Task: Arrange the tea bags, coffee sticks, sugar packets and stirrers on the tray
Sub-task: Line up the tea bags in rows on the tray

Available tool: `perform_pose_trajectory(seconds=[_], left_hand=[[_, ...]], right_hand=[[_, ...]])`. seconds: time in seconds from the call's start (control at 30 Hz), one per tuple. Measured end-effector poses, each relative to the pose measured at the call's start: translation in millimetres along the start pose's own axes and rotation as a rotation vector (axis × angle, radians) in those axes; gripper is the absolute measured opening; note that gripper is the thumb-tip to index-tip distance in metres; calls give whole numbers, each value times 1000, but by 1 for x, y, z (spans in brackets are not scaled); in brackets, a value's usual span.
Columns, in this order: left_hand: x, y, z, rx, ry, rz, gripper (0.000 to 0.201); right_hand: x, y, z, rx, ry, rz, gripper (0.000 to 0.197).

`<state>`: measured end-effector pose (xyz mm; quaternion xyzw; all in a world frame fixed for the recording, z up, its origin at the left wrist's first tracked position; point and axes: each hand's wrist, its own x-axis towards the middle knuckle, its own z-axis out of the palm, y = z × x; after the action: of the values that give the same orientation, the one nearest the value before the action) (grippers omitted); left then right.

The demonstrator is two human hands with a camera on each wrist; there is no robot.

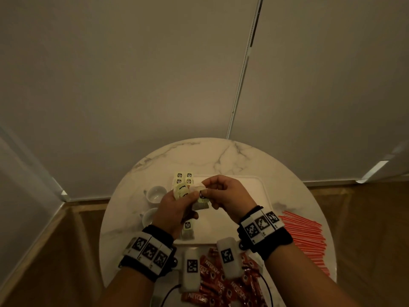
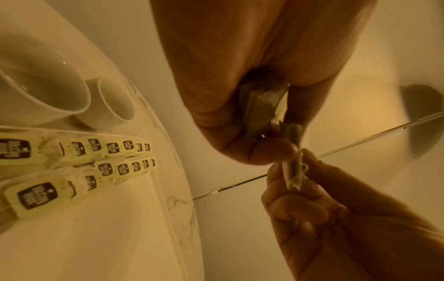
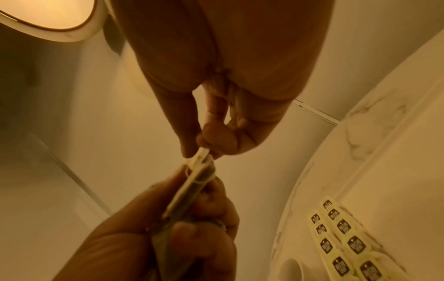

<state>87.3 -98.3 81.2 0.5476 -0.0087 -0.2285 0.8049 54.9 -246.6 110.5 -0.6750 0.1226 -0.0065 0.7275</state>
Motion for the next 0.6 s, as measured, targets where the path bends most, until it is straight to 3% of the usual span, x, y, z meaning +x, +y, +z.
perform_pose_trajectory(seconds=[0.23, 0.43, 0.6], left_hand=[[-2, -4, -2, 37, 114, 25, 22], [2, -1, -15, 104, 278, 99, 13], [-4, 8, -16, 368, 199, 187, 8]], right_hand=[[-9, -1, -9, -150, 11, -14, 15], [-32, 7, -22, -19, -76, 21, 17], [-34, 2, -29, 226, 29, 16, 20]])
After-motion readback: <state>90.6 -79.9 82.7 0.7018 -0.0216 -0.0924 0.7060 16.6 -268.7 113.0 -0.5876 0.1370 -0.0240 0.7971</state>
